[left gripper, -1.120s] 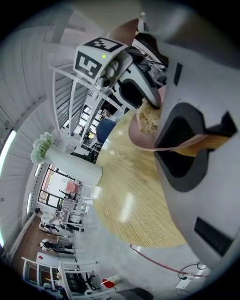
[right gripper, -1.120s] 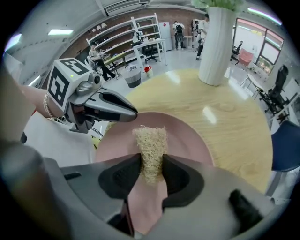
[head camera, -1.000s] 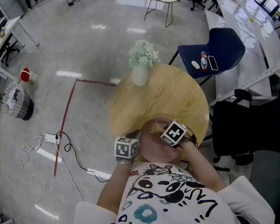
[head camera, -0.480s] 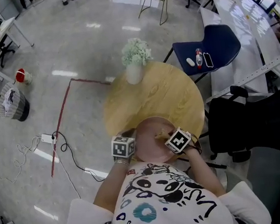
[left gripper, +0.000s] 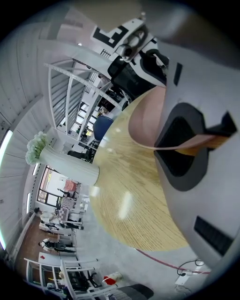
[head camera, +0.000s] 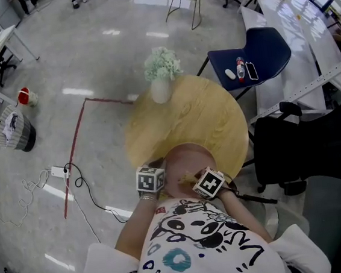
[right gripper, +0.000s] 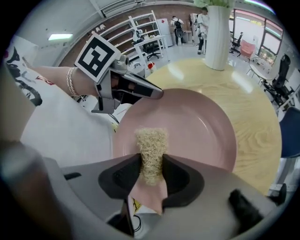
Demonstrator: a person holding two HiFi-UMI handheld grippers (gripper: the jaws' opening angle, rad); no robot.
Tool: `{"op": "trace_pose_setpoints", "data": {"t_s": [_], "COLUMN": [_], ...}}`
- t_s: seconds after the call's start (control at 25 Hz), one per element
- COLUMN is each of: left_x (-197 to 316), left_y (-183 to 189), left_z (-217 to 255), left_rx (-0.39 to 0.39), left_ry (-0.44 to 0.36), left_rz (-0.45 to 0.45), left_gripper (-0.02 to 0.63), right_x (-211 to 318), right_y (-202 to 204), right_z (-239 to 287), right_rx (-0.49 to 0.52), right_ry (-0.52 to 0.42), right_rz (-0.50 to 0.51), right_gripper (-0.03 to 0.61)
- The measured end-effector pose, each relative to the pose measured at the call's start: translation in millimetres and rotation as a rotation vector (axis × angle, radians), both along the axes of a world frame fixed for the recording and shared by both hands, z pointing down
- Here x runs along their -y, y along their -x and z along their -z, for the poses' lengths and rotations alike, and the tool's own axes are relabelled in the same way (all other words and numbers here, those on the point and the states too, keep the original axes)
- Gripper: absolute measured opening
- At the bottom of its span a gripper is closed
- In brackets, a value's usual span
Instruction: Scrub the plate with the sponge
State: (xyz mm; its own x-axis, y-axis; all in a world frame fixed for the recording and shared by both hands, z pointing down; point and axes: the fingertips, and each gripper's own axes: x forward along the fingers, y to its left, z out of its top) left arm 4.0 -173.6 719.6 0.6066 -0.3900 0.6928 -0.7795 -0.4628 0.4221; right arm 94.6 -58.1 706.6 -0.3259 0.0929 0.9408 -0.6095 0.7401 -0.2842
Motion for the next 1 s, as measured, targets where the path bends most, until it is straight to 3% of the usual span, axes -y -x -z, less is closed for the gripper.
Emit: {"op": "trace_pose_setpoints", "data": {"t_s": [0.28,0.56,1.0], "left_x": [-1,-2,-4], "left_y": [-1,-1,1], "left_z": [-2,0,0], "left_rx": [0.002,0.014,0.015], "left_ry": [0.013,0.011,0.016], "left_rz": [-0.006,-0.023,-0.043], "left_gripper": [0.028,0.026,0.026], "right_x": [23,49,52], "right_y": [25,15,14], "right_z": [-9,1,-6], "right_rx": [0.053,0.03,0.024], "right_ry": [-0.045,-0.091,-0.109], "right_rz": [0.056,-0.02,-0.029], "right_gripper": [0.153,0.153,0.153]}}
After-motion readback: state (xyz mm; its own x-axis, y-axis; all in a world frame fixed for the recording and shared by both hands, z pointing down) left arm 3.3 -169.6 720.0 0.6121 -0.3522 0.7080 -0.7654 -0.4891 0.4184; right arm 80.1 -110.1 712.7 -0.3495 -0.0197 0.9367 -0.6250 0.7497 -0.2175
